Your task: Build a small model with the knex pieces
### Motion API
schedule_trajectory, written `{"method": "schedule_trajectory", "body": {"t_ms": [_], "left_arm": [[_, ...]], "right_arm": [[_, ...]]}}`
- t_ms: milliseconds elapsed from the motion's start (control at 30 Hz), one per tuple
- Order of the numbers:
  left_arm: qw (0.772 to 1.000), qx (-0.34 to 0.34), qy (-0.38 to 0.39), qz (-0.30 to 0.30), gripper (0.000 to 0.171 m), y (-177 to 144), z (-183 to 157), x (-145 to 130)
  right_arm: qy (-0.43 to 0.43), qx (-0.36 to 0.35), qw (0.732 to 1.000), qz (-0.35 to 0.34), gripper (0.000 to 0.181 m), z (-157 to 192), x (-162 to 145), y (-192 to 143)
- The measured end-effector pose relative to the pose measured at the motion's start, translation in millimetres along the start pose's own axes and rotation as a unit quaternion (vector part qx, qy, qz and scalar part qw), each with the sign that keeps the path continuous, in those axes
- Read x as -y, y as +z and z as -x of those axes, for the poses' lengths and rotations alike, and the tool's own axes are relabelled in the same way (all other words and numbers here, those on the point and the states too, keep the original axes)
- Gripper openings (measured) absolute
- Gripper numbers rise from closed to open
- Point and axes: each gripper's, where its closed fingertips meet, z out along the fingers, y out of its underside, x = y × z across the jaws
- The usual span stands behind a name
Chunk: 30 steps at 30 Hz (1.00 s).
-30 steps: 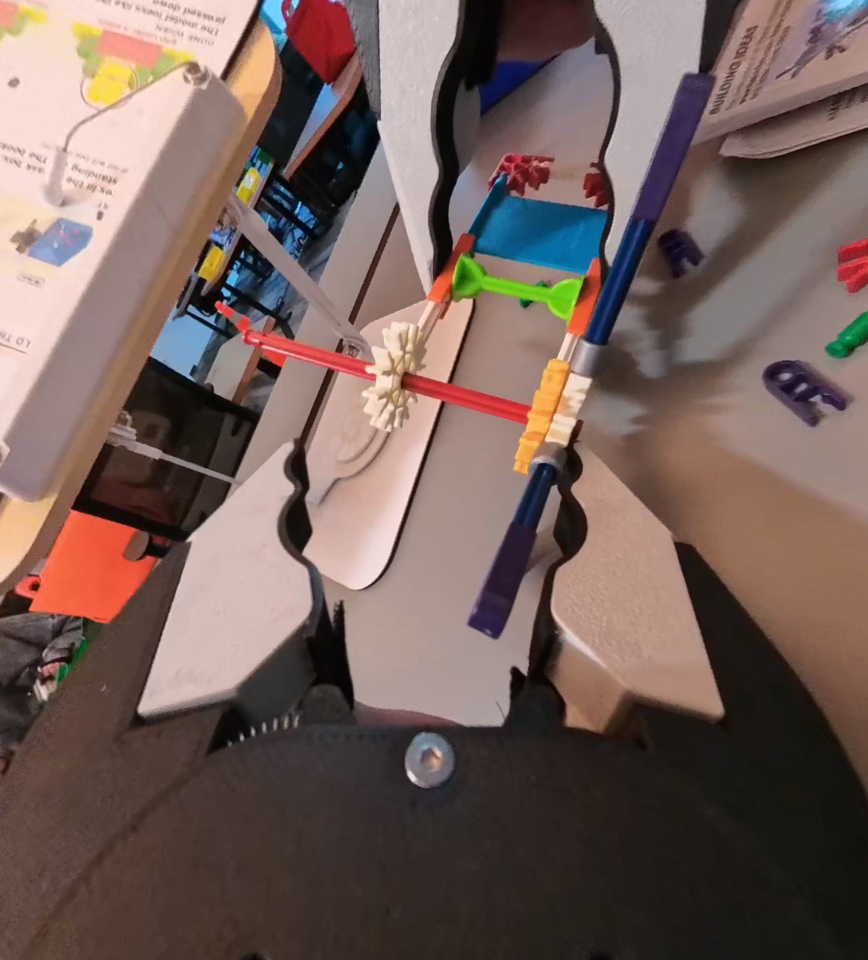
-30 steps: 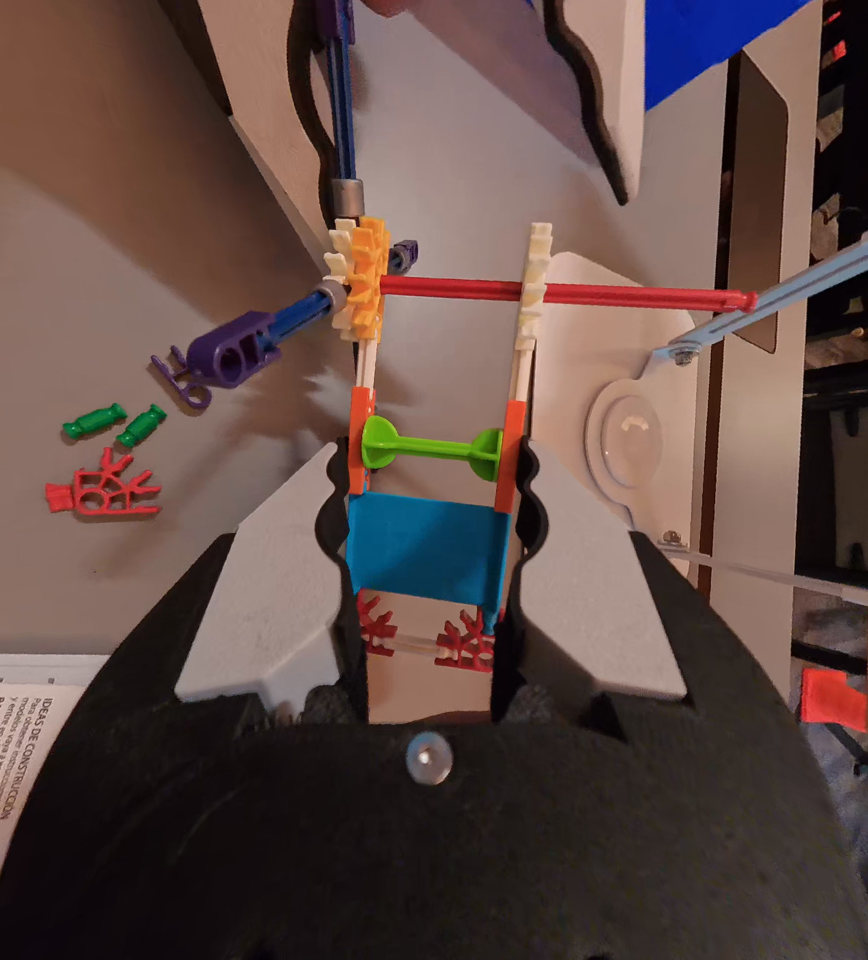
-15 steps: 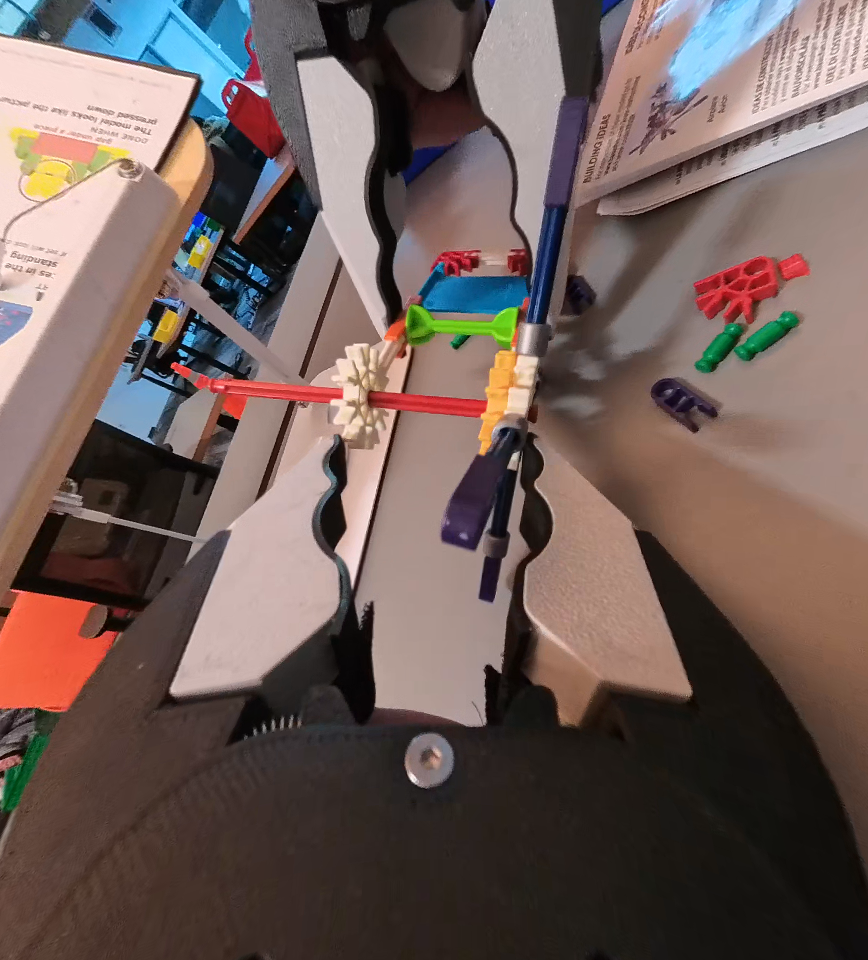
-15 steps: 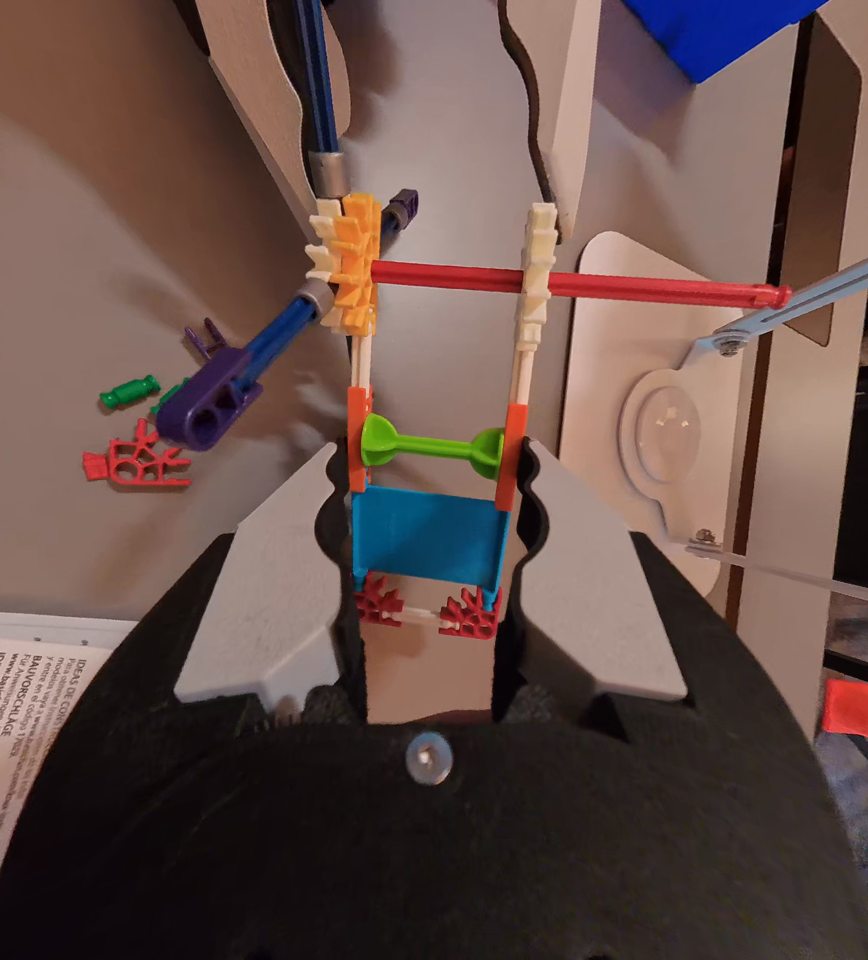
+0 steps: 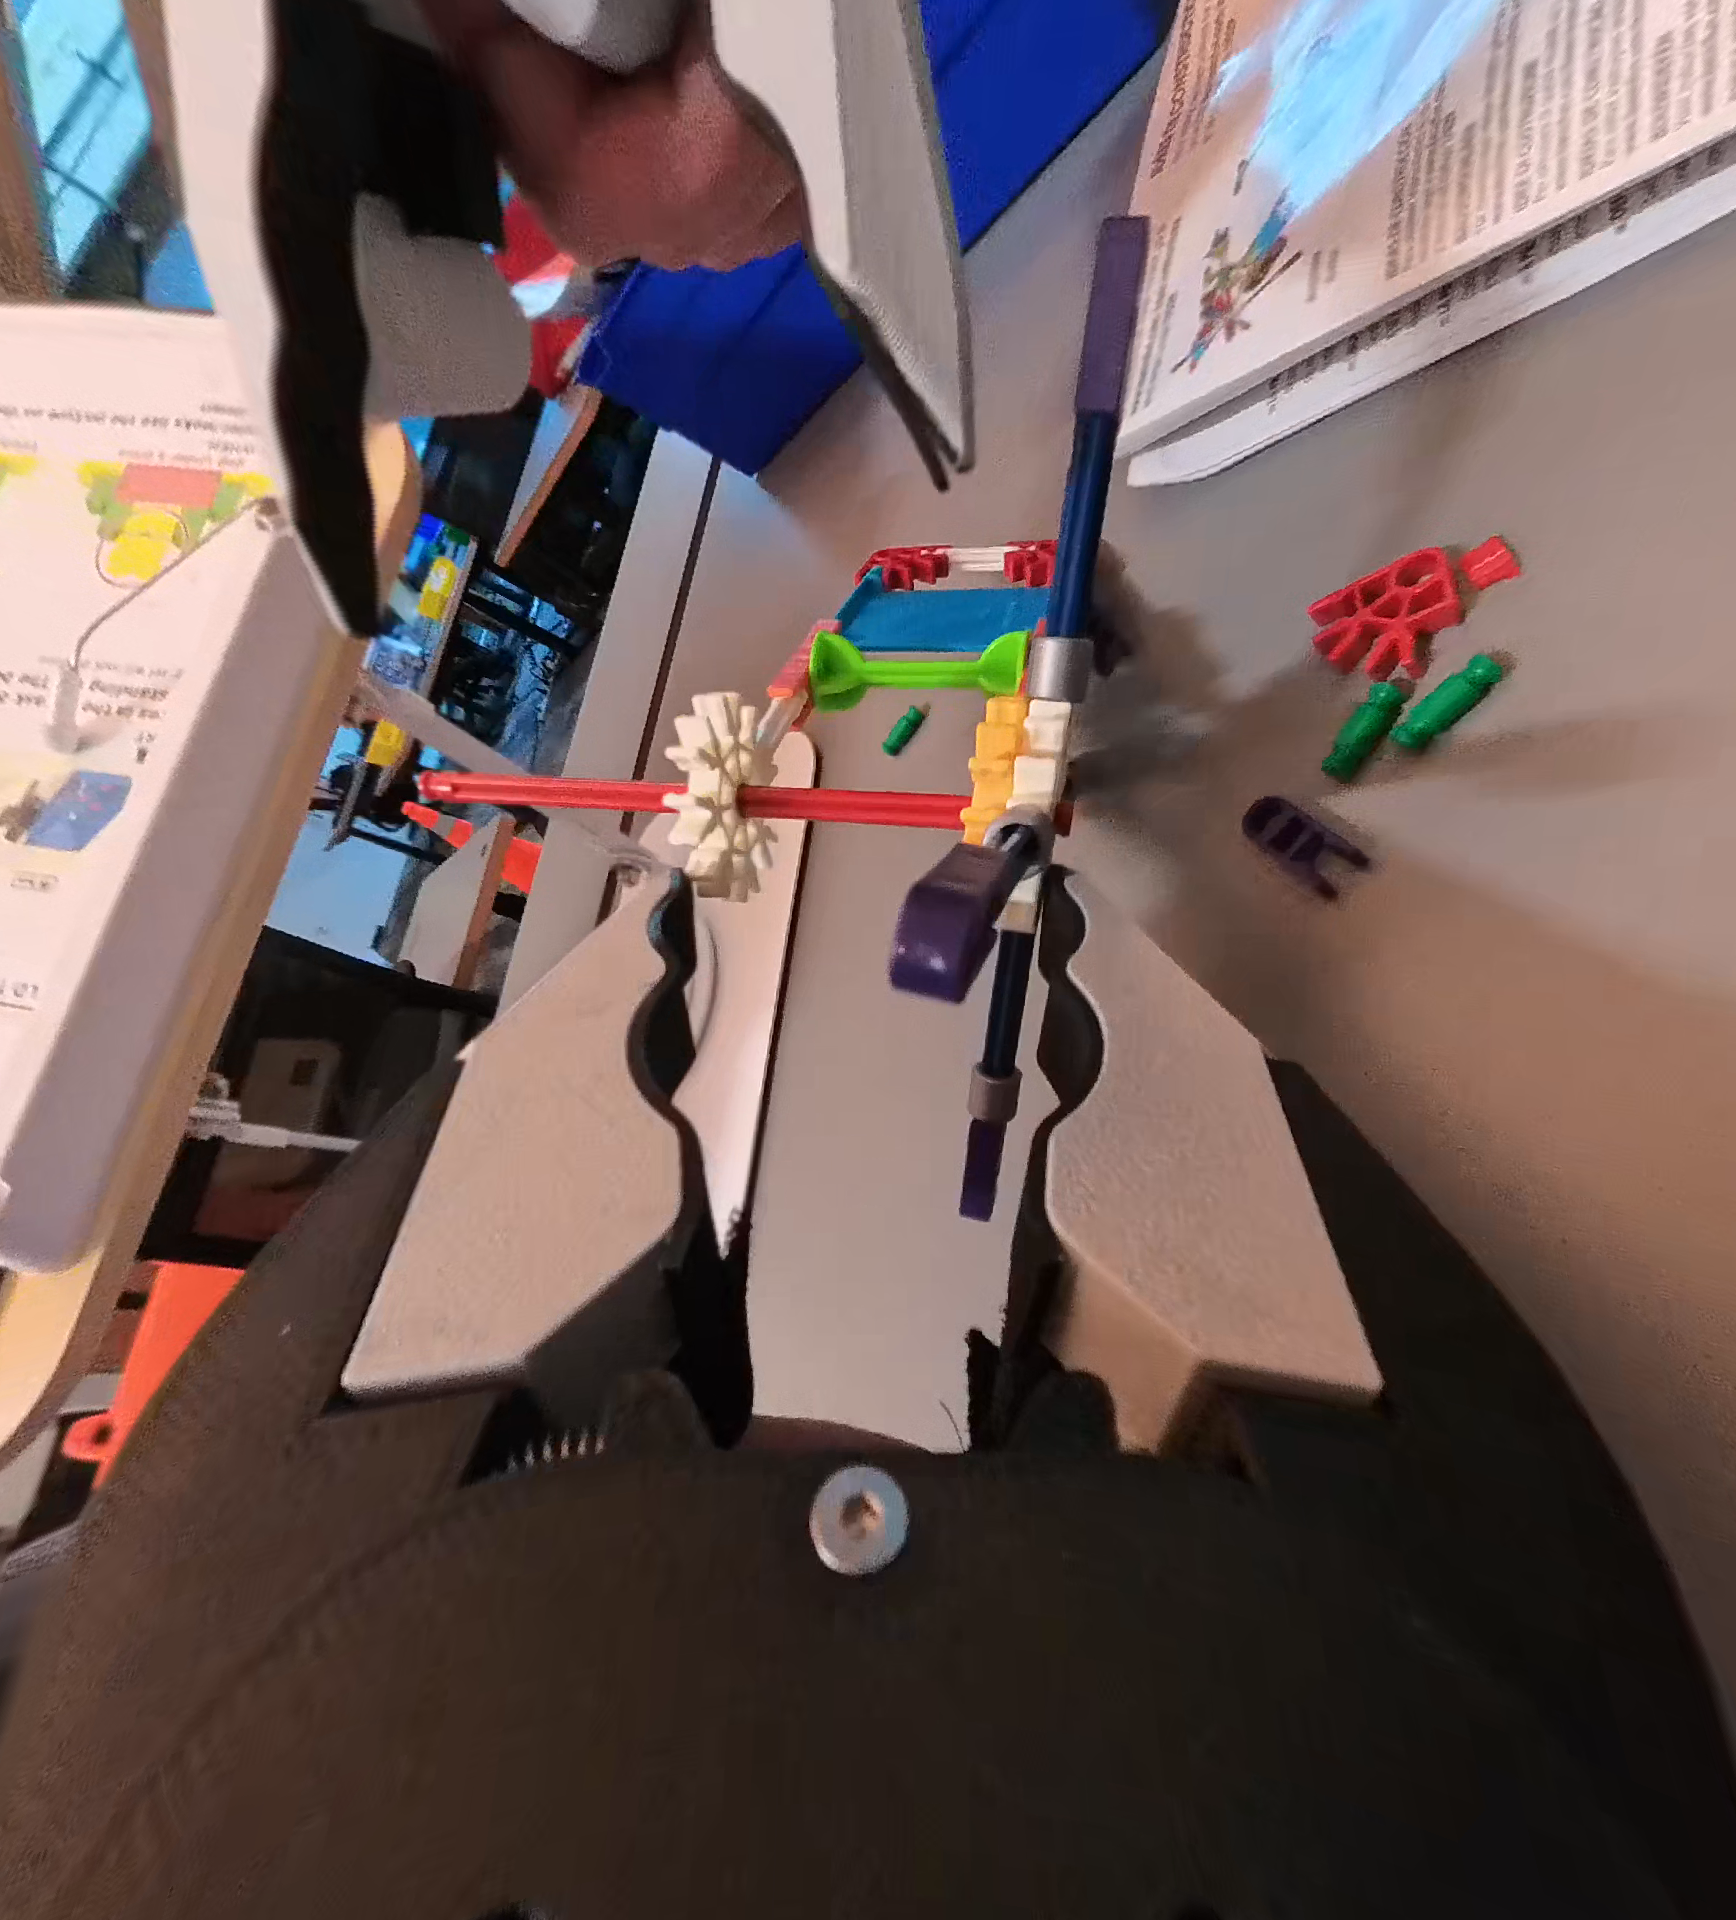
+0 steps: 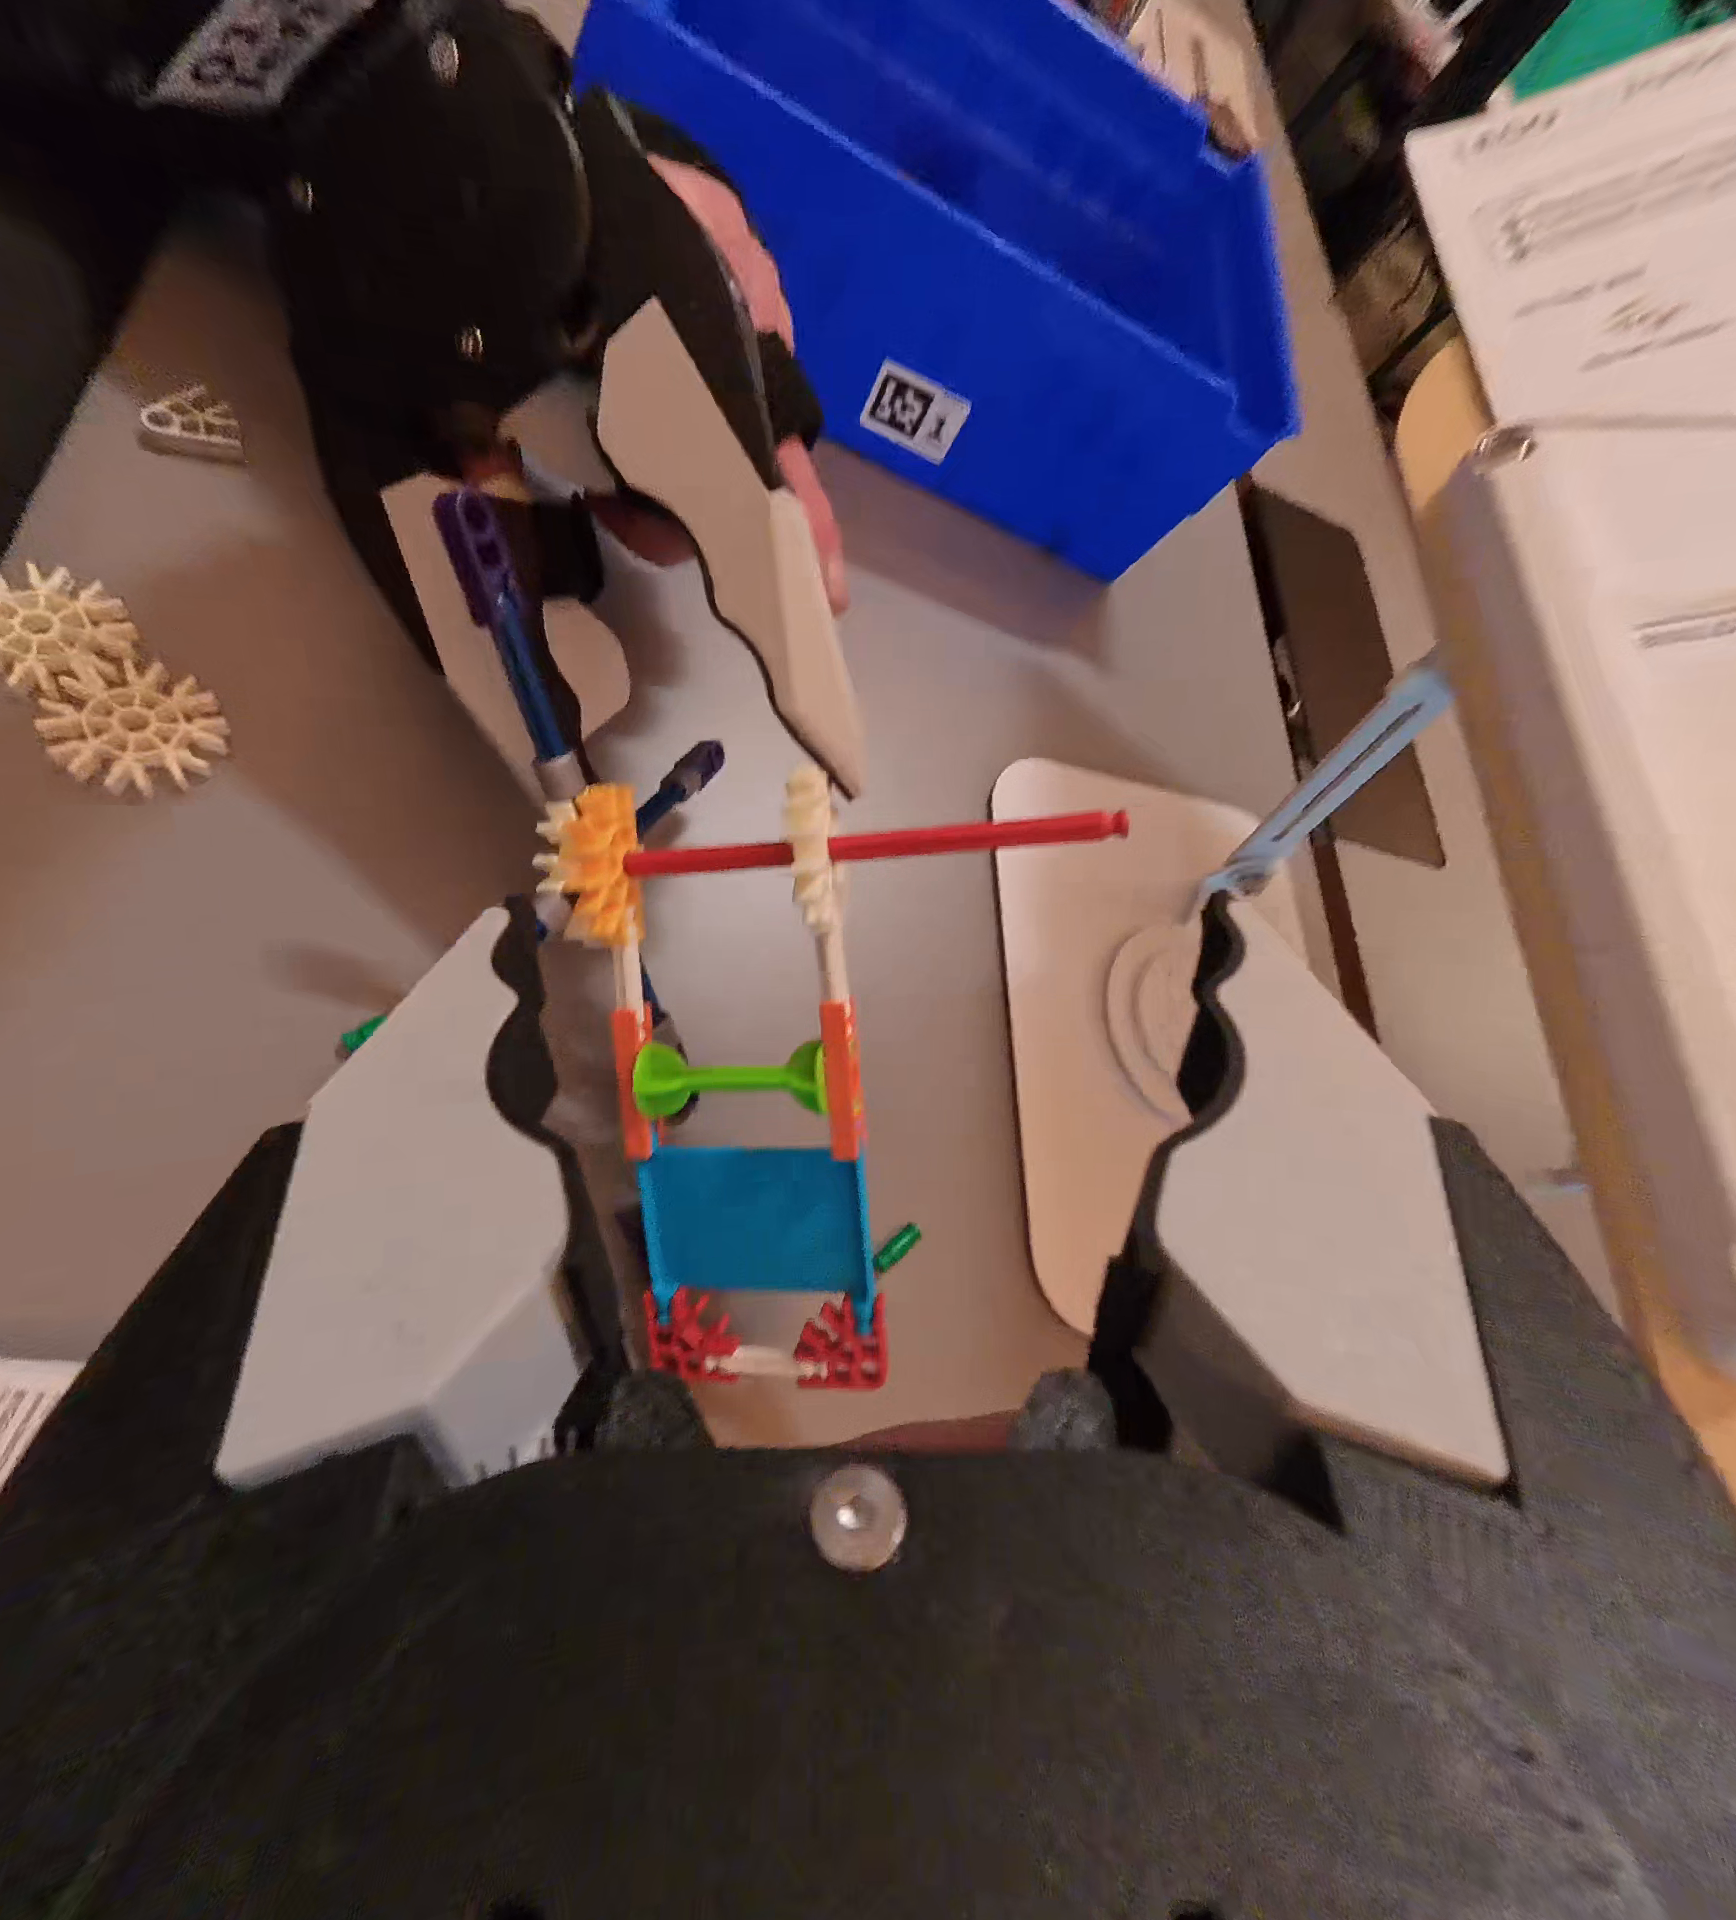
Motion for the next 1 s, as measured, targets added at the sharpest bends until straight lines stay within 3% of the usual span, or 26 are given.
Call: {"method": "schedule_trajectory", "body": {"t_ms": [100,200,433,733,767,800,833,933,1000], "left_arm": [[1.0,0.003,0.017,-0.004,0.065,0.0,-2.4,6.4],[1.0,0.006,0.03,-0.005,0.065,0.2,-3.4,10.1],[0.999,0.007,0.042,-0.008,0.064,0.6,-6.2,15.4],[1.0,0.014,0.004,-0.009,0.061,1.4,0.5,11.0],[1.0,0.007,0.0,-0.008,0.049,1.6,-1.9,10.3],[1.0,0.02,-0.011,-0.017,0.039,1.3,2.3,12.0],[0.999,0.024,-0.02,-0.02,0.033,0.9,5.3,12.5],[0.998,0.028,-0.043,-0.024,0.035,-0.3,12.3,10.3],[0.999,0.02,-0.038,-0.021,0.03,0.7,8.1,8.1]], "right_arm": [[-0.004,-0.006,1.0,0.005,0.131,1.2,0.8,8.0],[0.0,-0.006,1.0,-0.002,0.126,2.2,0.4,15.6],[-0.028,-0.055,0.998,0.008,0.081,-9.1,-1.4,22.8],[-0.026,-0.093,0.995,0.009,0.08,-20.0,1.3,22.9],[-0.018,-0.089,0.996,0.012,0.074,-19.9,-0.6,22.5],[-0.015,-0.08,0.997,0.009,0.043,-18.0,-0.8,21.9],[-0.015,-0.089,0.996,-0.005,0.027,-20.3,2.3,20.8],[-0.013,-0.093,0.996,-0.007,0.01,-21.6,0.3,24.4],[-0.016,-0.095,0.995,-0.004,0.009,-21.2,-2.2,27.8]]}}
